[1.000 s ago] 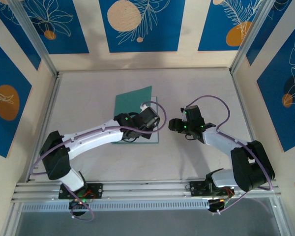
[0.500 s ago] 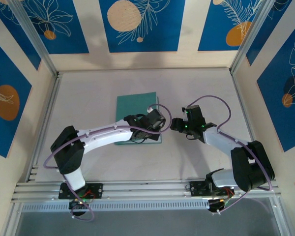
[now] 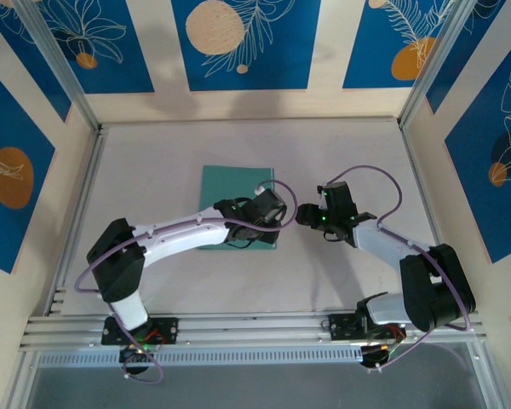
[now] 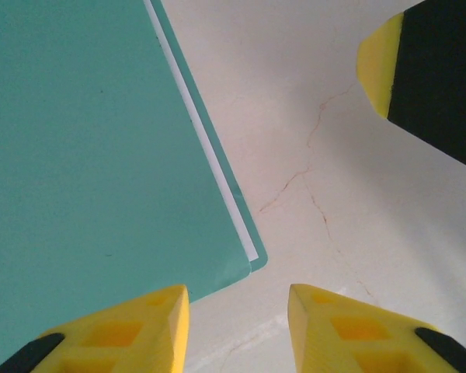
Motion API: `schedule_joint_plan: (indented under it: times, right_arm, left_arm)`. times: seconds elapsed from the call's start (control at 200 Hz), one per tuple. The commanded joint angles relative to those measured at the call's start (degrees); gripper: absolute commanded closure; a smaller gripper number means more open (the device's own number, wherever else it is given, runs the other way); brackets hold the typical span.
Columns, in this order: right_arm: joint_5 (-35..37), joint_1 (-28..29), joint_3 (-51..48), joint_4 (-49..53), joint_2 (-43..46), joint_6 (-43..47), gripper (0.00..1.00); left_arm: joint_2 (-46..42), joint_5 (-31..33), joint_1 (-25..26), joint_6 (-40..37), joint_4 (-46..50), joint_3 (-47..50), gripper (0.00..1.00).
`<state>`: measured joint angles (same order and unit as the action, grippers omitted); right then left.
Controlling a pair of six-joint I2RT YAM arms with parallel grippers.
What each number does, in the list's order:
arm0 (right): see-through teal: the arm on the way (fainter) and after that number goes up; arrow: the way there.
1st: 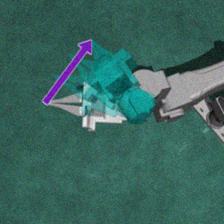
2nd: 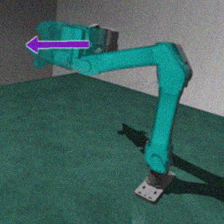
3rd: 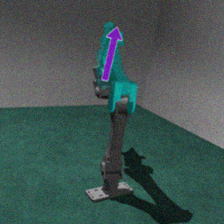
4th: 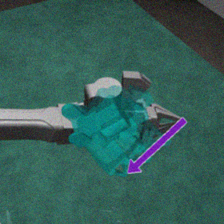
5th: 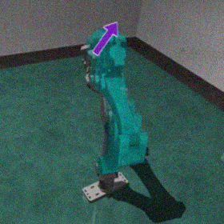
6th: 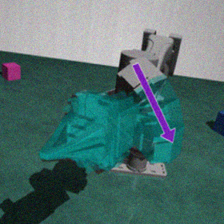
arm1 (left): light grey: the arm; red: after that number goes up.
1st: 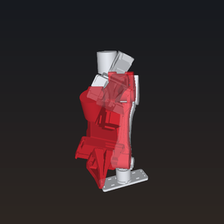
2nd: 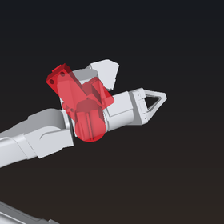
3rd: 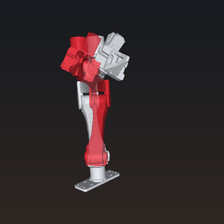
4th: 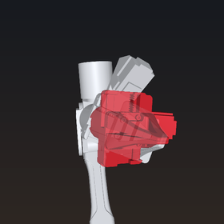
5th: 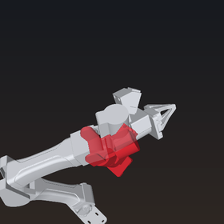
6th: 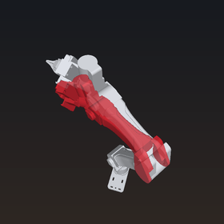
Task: Put the files into the folder
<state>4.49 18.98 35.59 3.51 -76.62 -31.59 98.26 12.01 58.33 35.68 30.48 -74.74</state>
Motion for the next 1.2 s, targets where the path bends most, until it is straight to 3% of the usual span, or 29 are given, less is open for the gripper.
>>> schedule_joint_plan:
  times: [0.0, 0.11, 0.26, 0.49, 0.64, 0.715, 0.855, 0.95, 1.085, 1.195]
  right_arm:
    - [-0.67, -0.34, 0.74, 0.62, 0.82, -0.53, 0.44]
    - [-0.71, -0.41, 0.58, 0.53, 1.04, -0.49, 0.44]
    - [-0.02, -0.38, -0.17, 0.14, 3.1, 0.25, 0.43]
    - [3.1, -2.98, -3.11, 0.48, 10.77, 0.59, 0.38]
    - [3.43, -6.75, -2.56, 4.3, 16.77, 0.53, 0.3]
    - [4.88, -8.02, -1.78, 5.7, 18.61, 1.14, 0.22]
    - [10.49, -9.58, 0.38, 8.85, 19.23, 1.36, 0.07]
    - [15.12, -10.14, 0.69, 8.04, 19.07, 2.39, 0.0]
    - [22.11, -10.81, 0.7, 6.86, 18.55, 3.47, 0.01]
    - [24.2, -10.92, -3.09, -2.37, 18.13, 9.89, 0.01]
  left_arm:
    - [-3.79, 1.16, 0.22, -0.13, 0.78, -1.77, 0.57]
    - [-5.7, 2.87, -0.38, -0.9, 1.64, -1.68, 0.5]
    - [-8.51, 6.45, -1.53, -2.95, 2.2, -1.06, 0.33]
    - [-14.41, 20.88, -5.15, -10.23, -0.35, 4.24, 0.0]
    - [-19.9, 33.35, -9.19, -18.3, -9.01, 13.74, 0.0]
    - [-22.84, 35.76, -12.66, -21.15, -14.4, 19.0, 0.0]
    - [-29.06, 31.39, -22.79, -21.04, -21.36, 27.9, 0.0]
    - [-33.47, 31.3, -27.12, -25.79, -30.2, 35.51, 0.0]
    - [-37.59, 27.34, -34.89, -29.4, -41.81, 45.33, 0.0]
    - [-37.66, 24.17, -41.2, -28.85, -45.31, 49.4, 0.0]
